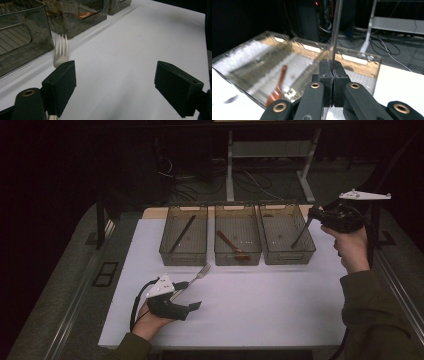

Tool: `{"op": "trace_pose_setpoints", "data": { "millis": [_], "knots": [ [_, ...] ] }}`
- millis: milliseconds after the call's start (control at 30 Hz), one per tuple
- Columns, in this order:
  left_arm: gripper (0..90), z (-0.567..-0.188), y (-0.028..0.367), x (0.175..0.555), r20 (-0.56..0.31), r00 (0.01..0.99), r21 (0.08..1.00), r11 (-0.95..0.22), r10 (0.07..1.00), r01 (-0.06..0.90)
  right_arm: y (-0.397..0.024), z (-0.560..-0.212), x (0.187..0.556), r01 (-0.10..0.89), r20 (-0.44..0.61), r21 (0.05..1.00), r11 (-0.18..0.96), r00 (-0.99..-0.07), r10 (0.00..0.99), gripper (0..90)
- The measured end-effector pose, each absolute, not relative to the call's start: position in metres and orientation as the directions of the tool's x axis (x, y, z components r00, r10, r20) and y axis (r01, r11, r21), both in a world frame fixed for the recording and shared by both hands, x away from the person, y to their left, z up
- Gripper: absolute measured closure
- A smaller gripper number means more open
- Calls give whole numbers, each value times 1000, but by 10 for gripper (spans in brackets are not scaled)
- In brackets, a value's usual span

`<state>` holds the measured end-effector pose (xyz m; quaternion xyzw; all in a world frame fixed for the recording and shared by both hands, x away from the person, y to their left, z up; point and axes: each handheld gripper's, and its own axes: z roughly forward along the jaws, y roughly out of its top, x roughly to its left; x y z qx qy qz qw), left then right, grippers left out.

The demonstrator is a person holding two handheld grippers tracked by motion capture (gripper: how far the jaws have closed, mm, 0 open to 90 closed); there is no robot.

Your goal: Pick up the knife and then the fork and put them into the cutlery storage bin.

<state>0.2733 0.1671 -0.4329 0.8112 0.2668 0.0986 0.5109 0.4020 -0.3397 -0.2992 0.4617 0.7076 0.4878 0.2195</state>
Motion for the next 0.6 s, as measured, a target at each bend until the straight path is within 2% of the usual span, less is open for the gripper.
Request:
{"op": "trace_pose_setpoints", "data": {
  "millis": [600],
  "knots": [
    [161,-432,167,273,-112,842,882,-337,528,329,-352,-330,418,544,49,810,218,-434,900,876]
  ]
}}
